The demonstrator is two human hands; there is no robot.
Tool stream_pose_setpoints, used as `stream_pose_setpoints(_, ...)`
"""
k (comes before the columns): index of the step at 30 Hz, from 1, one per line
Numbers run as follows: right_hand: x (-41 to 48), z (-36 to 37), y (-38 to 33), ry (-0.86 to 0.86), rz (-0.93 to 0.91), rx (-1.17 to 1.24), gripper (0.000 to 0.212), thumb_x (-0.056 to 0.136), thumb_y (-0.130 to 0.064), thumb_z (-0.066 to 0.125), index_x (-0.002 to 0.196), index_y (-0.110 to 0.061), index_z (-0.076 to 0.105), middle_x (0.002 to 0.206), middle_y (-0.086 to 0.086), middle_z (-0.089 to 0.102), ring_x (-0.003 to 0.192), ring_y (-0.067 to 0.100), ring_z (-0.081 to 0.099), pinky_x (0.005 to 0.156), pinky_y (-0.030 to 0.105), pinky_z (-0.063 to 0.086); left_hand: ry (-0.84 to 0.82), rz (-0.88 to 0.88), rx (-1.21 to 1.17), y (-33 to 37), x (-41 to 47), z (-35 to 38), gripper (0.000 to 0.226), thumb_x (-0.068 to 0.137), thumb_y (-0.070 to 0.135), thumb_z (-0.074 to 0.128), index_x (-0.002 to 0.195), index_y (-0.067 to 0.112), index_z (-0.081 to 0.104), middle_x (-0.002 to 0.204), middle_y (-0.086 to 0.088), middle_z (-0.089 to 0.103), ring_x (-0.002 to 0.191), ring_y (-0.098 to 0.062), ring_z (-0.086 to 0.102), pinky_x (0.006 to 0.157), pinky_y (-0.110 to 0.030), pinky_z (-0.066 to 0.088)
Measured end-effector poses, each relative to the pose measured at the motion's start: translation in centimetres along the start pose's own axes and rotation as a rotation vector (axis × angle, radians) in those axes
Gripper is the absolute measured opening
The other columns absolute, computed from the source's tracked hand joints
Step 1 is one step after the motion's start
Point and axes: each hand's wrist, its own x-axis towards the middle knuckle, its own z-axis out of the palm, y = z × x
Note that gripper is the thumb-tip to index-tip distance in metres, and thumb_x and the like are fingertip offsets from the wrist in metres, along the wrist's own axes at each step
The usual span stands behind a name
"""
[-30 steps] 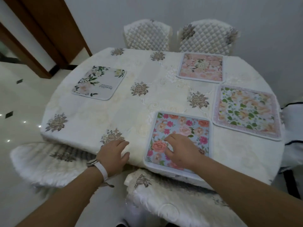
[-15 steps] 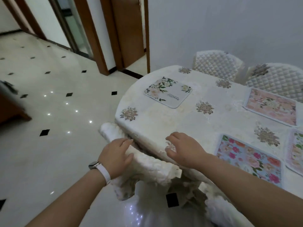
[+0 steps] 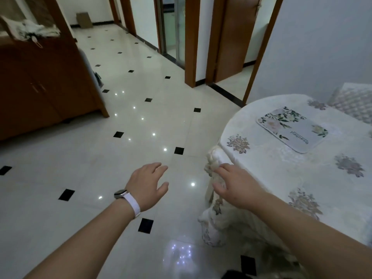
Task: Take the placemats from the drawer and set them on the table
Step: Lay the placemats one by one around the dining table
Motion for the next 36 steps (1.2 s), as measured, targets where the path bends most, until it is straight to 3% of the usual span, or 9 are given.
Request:
stream_pose_setpoints(12,13.2,1.3,-2.8,-0.006,-0.124,-0.061,0.057,0.090,-0.051,0.040,0.133,-0.017,0.055,0.134,0.004,0.055,0.119,0.026,0.052,0.097,0.037,0.044,0.026,-0.094,-0.010,-7.7,3.7,-0.6,0.053,0.083,0.050,0.045,0.122,0.018,0.063,0.123,-0.006,0.063,0.111,-0.025,0.060,0.094,-0.040,0.045)
stream_pose_setpoints(18,23.5,2.5,-1.6,-0.010,-0.145,-0.020,0.052,0.095,-0.049,0.047,0.139,-0.021,0.049,0.144,0.003,0.047,0.133,0.023,0.041,0.105,0.036,0.038,-0.021,-0.150,0.046,-13.3,11.4,-0.1,0.053,0.082,0.051,0.045,0.121,0.020,0.063,0.124,-0.004,0.063,0.112,-0.024,0.059,0.095,-0.040,0.044)
stream_pose_setpoints(25,34.1,-0.1,3.7,0.012,-0.031,0.040,0.051,0.096,-0.052,0.043,0.139,-0.024,0.048,0.144,0.001,0.046,0.133,0.023,0.040,0.105,0.037,0.037,-0.084,-0.061,0.081,-15.8,25.4,-1.5,0.057,0.084,0.053,0.042,0.127,0.021,0.060,0.129,-0.005,0.061,0.118,-0.024,0.056,0.099,-0.041,0.043)
stream_pose_setpoints(36,43.3,-2.5,8.2,-0.016,0.159,0.025,0.052,0.096,-0.051,0.042,0.142,-0.025,0.045,0.150,0.000,0.040,0.138,0.020,0.034,0.109,0.037,0.034,-0.036,0.060,-0.024,-19.5,41.5,-0.5,0.058,0.084,0.052,0.042,0.129,0.019,0.058,0.133,-0.006,0.057,0.121,-0.025,0.053,0.101,-0.042,0.043)
